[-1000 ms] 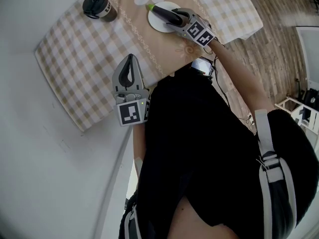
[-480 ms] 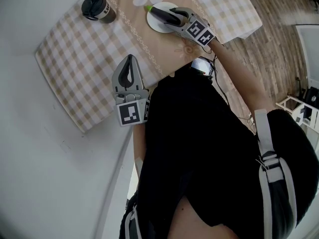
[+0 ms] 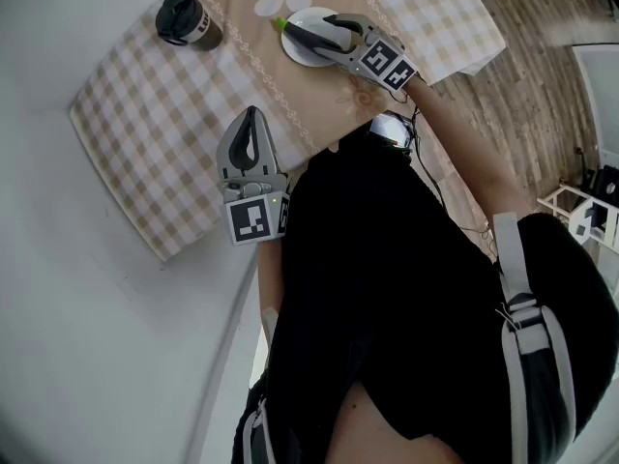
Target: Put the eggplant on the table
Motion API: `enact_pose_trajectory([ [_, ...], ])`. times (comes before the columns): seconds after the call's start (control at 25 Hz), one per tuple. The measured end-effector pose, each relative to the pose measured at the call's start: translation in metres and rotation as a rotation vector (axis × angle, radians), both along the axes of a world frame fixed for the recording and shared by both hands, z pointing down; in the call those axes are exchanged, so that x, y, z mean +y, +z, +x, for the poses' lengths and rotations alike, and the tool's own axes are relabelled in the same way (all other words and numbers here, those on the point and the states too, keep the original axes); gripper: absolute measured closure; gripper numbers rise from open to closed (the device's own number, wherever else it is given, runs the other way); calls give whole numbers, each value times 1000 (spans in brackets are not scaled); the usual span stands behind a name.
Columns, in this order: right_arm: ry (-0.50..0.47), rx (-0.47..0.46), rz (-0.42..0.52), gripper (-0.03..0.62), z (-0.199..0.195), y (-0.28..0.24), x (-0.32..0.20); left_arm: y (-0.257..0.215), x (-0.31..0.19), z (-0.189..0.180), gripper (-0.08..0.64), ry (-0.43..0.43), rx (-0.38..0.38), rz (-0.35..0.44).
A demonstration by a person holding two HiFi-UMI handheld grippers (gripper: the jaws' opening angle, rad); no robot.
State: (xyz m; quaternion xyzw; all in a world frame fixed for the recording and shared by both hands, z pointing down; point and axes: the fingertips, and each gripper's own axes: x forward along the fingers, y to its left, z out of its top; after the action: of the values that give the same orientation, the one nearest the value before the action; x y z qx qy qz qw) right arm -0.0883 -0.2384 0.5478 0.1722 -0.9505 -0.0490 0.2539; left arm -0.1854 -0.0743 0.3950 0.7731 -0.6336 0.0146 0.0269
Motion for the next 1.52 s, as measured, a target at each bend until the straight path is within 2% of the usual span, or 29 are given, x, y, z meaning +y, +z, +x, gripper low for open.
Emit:
enact_pose_trajectory([
  [0.64, -9, -97, 84, 330, -12, -64, 3, -15, -22, 5, 571, 37, -27, 26],
  [0.96, -2, -142, 124, 339, -13, -93, 3, -35, -36, -1, 571, 16, -39, 62],
  [1.52, -15, -272, 251, 359, -25, -176, 22, -68, -54, -5, 571, -2, -65, 129],
])
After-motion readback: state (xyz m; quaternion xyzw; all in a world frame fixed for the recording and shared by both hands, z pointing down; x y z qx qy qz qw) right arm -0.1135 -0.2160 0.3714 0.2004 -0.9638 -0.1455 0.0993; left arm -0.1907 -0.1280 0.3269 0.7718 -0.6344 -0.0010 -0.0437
